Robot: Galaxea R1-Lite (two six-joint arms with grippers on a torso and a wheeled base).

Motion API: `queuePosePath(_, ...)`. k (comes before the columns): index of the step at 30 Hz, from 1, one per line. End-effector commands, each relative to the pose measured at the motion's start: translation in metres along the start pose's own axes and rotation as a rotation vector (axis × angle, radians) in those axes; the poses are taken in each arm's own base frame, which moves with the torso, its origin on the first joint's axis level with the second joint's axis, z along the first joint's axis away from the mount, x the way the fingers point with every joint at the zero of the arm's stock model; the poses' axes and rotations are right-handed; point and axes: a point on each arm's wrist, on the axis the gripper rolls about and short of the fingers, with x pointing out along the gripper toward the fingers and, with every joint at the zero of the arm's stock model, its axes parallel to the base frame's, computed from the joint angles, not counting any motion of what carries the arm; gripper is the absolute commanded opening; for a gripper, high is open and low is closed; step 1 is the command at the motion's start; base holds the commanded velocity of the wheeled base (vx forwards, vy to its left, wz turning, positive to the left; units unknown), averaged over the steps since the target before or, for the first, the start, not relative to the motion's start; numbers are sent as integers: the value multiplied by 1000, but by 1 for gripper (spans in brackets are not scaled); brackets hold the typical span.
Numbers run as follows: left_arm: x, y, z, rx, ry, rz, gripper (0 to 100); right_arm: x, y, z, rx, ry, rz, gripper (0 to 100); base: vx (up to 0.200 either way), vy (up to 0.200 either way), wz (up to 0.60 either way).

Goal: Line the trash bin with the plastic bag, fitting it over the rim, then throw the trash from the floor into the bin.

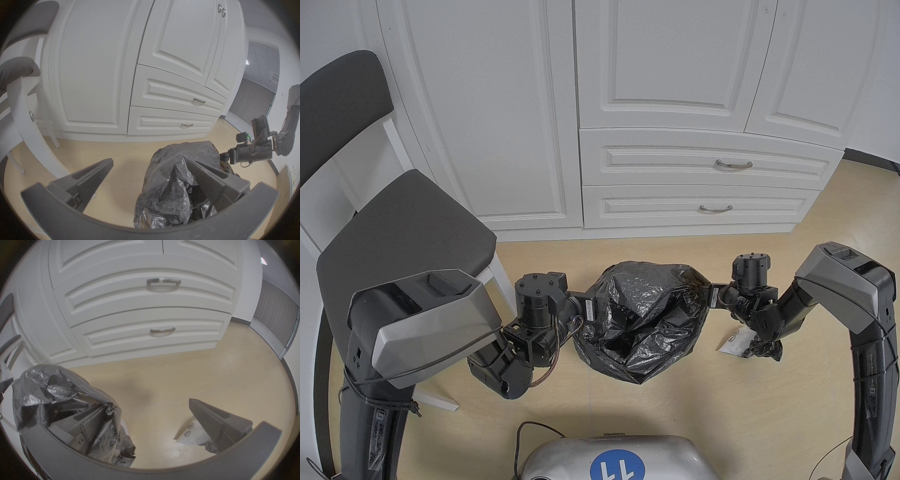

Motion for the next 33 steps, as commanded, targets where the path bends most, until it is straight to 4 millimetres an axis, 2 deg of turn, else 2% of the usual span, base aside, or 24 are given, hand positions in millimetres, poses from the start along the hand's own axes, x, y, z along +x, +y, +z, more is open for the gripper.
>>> queuePosePath(1,-2,-4,-8,7,21,-12,100,5,2,-15,-20,61,-5,100,0,0,0)
queuePosePath(5,-3,-4,-6,7,19,-13,100,-2,6,-24,-46,119,3,100,0,0,0)
queuePosePath(8,-3,-4,-6,8,19,-13,100,-15,14,-30,-95,154,28,100,0,0,0)
queuePosePath(14,-6,-4,-4,9,10,-14,100,-58,27,-46,-269,243,93,100,0,0,0)
queuePosePath(15,-6,-4,-4,9,10,-14,100,-58,27,-46,-269,243,93,100,0,0,0)
queuePosePath(17,-7,-4,-3,9,9,-14,100,-83,37,-53,-359,302,137,100,0,0,0)
queuePosePath(18,-7,-4,-2,8,7,-14,100,-86,38,-54,-368,309,142,100,0,0,0)
queuePosePath(19,-7,-4,-2,8,7,-14,100,-98,46,-56,-398,334,169,100,0,0,0)
queuePosePath(20,-7,-4,-1,8,6,-15,100,-103,50,-57,-408,340,179,100,0,0,0)
queuePosePath(23,-11,-4,1,7,3,-15,100,-116,51,-49,-419,325,194,100,0,0,0)
queuePosePath(29,-14,-5,8,5,-13,-19,100,-149,31,-5,-432,212,180,100,0,0,0)
queuePosePath(33,-17,-4,10,5,-13,-19,100,-170,25,11,-432,169,192,100,0,0,0)
